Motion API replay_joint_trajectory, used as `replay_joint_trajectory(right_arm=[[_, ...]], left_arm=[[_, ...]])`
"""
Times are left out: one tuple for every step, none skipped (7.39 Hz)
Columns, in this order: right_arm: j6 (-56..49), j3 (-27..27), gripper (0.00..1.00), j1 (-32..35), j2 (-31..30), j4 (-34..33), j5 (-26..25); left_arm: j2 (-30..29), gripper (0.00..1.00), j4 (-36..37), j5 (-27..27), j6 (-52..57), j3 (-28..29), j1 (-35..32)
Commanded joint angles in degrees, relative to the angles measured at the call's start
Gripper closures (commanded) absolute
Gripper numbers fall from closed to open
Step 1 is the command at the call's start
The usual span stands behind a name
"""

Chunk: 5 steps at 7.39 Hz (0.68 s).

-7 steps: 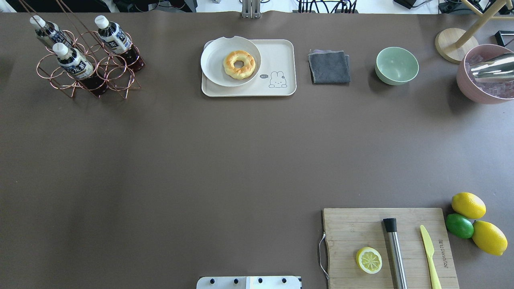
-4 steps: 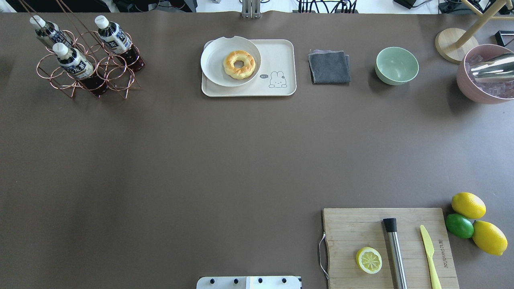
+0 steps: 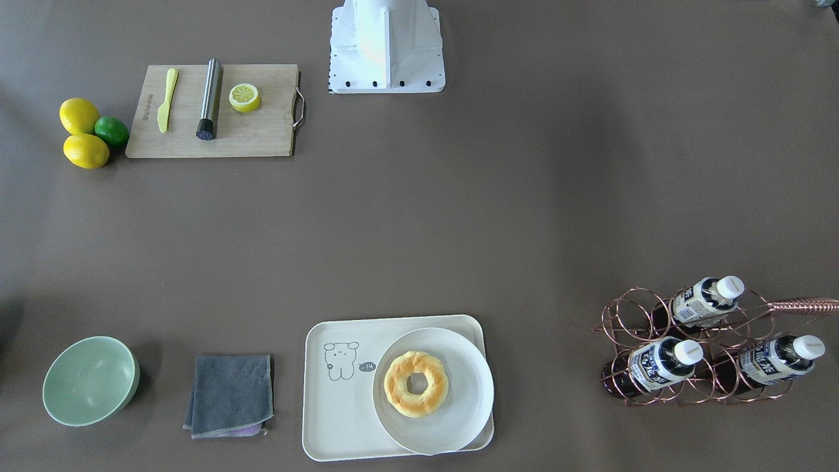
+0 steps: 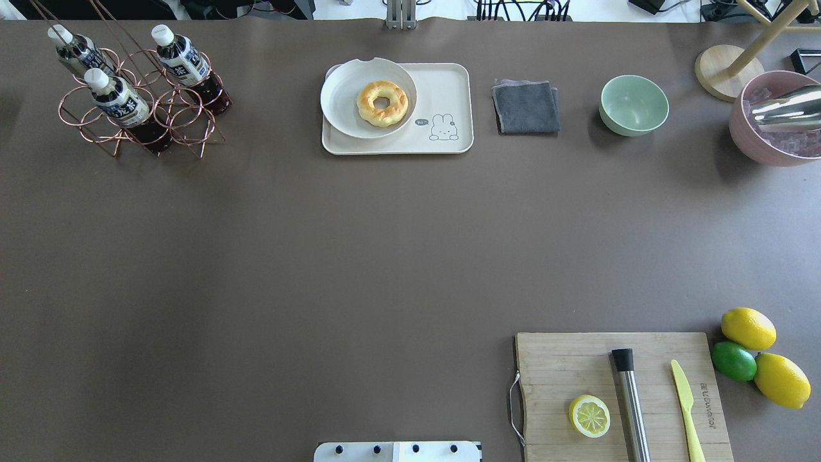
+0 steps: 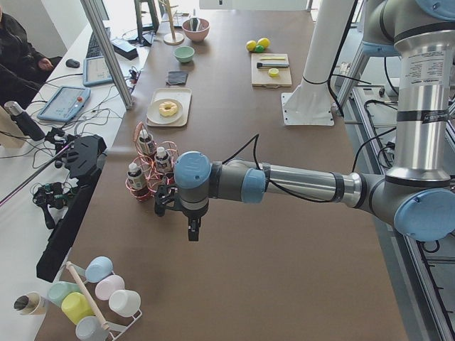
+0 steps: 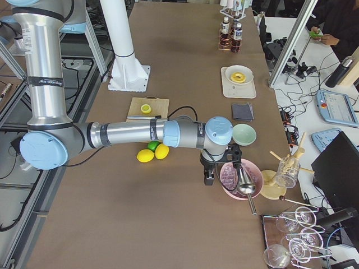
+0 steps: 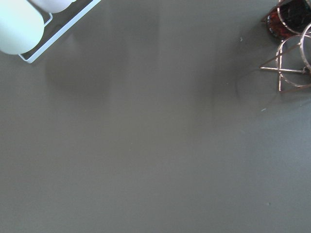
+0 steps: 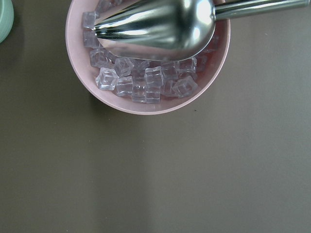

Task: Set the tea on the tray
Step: 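Reach the left gripper down into the copper rack around a tea bottle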

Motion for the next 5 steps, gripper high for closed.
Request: replay_joint_trajectory(right_arm=[[-0.05,0.19,0.0,0.0,-0.17,0.3,0.87],[0.04,0.19,0.0,0.0,-0.26,0.22,0.87],[0.04,0.19,0.0,0.0,-0.78,0.3,0.87],[0.04,0.19,0.0,0.0,-1.31,0.3,0.7],[0.04,0.28,0.0,0.0,-1.57,0.3,0.7]], left_arm=[[-5.79,0.02,-1.83,-3.95,-0.01,-3.89,2.27],[-9.57,0.02,-1.83,-4.14,-0.01,-3.99,3.5],[-14.31,0.02,-1.92,-4.23,-0.01,-4.34,5.25],[-14.62,0.02,-3.05,-4.14,-3.84,-6.34,5.53],[-16.01,0.02,-8.45,-3.19,-12.58,-6.97,5.53]])
